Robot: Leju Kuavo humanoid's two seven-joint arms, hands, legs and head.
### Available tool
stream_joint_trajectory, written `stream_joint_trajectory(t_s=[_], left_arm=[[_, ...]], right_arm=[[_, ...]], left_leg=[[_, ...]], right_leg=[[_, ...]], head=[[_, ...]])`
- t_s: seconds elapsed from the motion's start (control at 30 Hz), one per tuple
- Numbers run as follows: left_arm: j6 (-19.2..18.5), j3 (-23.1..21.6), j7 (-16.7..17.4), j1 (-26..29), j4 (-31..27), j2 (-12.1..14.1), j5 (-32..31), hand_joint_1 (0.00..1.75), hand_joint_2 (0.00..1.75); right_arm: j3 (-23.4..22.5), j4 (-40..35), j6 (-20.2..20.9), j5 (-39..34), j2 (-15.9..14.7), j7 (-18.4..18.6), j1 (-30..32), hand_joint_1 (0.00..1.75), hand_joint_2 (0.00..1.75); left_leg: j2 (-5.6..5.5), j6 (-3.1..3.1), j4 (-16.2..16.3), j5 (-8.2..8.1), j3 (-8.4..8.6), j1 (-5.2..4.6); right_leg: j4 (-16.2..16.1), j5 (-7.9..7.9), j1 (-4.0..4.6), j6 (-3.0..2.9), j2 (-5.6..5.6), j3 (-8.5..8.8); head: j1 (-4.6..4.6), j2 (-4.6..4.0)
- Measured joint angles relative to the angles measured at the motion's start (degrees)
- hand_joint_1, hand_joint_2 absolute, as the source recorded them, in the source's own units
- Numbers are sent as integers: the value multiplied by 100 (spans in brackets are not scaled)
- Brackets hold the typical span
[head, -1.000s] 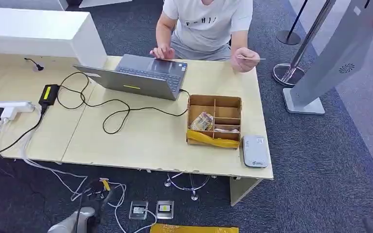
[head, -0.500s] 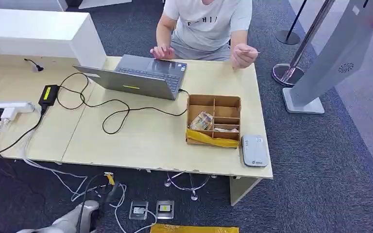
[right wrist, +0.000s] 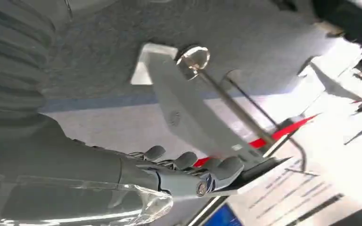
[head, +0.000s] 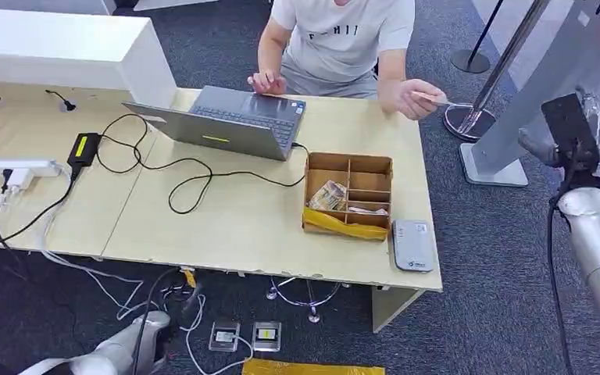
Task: Pass the card to the sensor for recognition and then transmit it.
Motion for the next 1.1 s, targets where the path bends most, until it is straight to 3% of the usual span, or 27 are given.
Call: stream_joint_trajectory(t_s=[0.27,0.53,0.67,1.03,1.07,1.1], left_arm=[[-13,0,2,0,2,0,-59,0,0],[-66,-2,243,-63,2,-4,-131,0,0],[-66,-2,249,-67,2,-4,-133,0,0],[-166,-11,310,-69,2,2,-241,0,0],[-298,-11,249,21,2,27,-370,0,0],[-459,-35,-57,267,0,90,-479,0,0]], right_arm=[[309,-260,171,-46,182,-94,-15,0,175],[956,-273,162,525,903,-184,214,0,175],[1174,-227,136,553,1095,-221,391,0,175],[1522,-103,-155,726,1198,-205,611,0,175],[1539,-96,-250,745,1198,-50,632,0,175],[1543,-96,-354,743,1174,120,679,0,175]], left_leg=[[8,1,-1,-2,-5,-5],[26,-1,0,-1,5,12],[17,-3,-1,-1,-1,13],[26,-5,0,-3,-3,6],[26,-6,-2,-6,-2,6],[34,-11,-2,-15,9,5]], right_leg=[[-7,0,-5,1,10,1],[-5,1,12,-1,29,-5],[-4,0,15,-2,23,-6],[-7,1,6,-2,31,-9],[-7,1,6,-2,32,-8],[-8,-1,5,-2,43,-3]], head=[[2,0],[-2,0],[-2,2],[-2,0],[2,0],[-4,0]])
